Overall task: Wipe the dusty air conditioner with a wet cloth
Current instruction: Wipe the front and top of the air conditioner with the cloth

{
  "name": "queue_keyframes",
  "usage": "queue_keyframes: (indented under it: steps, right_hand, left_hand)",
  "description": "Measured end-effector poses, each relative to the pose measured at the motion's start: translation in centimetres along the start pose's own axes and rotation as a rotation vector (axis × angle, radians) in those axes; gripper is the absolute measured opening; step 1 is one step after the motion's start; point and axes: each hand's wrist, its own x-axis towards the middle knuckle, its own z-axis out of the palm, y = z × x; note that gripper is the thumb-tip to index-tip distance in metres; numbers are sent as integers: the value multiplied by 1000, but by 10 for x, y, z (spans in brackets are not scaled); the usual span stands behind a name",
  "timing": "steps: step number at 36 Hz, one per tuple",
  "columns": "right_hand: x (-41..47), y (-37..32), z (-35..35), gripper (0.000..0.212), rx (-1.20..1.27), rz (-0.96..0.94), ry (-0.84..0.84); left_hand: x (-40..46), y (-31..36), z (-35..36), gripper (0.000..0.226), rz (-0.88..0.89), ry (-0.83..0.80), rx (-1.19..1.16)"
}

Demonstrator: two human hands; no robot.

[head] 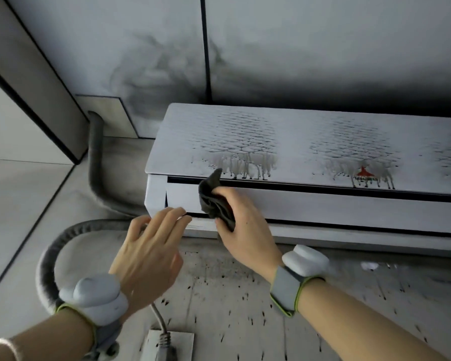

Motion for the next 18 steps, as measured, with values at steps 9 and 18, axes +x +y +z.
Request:
queue_keyframes:
  steps: [9,18]
  right_hand:
    - [-16,39,-81,37,-199,78,399]
    - [-61,111,-209,37,-385,276,520]
  left_hand:
    - [19,49,16,52,94,97,-92]
    - [74,181,25,55,259,201,-132]
